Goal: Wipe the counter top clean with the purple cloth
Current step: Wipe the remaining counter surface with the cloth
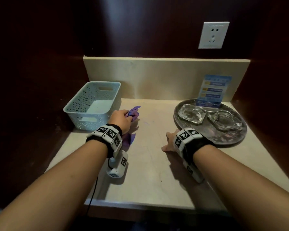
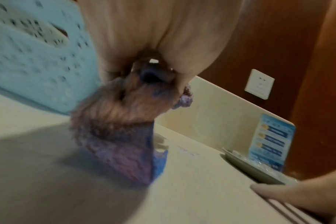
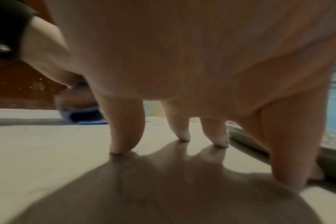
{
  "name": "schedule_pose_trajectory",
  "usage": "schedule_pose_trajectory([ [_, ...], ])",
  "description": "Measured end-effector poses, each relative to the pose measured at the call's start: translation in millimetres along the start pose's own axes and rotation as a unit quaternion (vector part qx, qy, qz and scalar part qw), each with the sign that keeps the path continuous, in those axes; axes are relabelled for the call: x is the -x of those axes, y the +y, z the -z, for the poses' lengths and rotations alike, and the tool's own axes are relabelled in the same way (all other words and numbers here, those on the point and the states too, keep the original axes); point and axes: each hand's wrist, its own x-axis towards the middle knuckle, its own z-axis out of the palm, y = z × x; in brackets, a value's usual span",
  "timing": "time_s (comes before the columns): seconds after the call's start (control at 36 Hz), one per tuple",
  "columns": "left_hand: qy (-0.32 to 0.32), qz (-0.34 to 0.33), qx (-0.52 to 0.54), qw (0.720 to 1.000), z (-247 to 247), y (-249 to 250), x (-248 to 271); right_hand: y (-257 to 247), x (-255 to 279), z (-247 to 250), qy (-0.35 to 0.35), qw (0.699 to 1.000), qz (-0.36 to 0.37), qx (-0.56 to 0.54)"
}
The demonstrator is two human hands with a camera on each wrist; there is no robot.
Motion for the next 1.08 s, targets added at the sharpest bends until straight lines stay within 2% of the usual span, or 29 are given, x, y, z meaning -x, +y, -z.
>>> schedule_pose_trajectory([
  [0.17,0.008,0.04,-0.027,0.999,-17.5,0.1,-43.5,-17.3,-24.1,0.2,-0.035,0.998,-0.009,-0.056],
  [0.33,0.015,0.08,-0.052,0.995,-26.9,3.1,-74.8,-11.5,-39.9,10.2,-0.045,0.997,0.011,-0.067],
  [0.47,0.01,0.103,-0.012,0.995,-32.8,8.4,-99.4,-9.6,-56.4,17.2,-0.048,0.996,0.017,-0.072],
  [0.64,0.027,0.069,-0.053,0.996,-34.3,19.4,-122.4,-9.2,-65.5,19.0,-0.051,0.995,0.019,-0.083],
  [0.81,-0.001,0.032,-0.124,0.992,-39.7,25.6,-140.3,-5.7,-66.7,14.1,-0.059,0.993,0.027,-0.097],
  [0.89,-0.004,0.048,-0.151,0.987,-40.8,26.6,-147.1,-5.3,-65.8,14.1,-0.063,0.992,0.029,-0.105],
  [0.97,-0.04,0.043,-0.183,0.981,-41.9,27.4,-149.8,-5.5,-65.1,15.2,-0.066,0.992,0.031,-0.103],
  [1.08,-0.122,-0.01,-0.183,0.976,-48.5,24.8,-151.9,-6.9,-63.6,17.1,-0.078,0.992,0.026,-0.096],
])
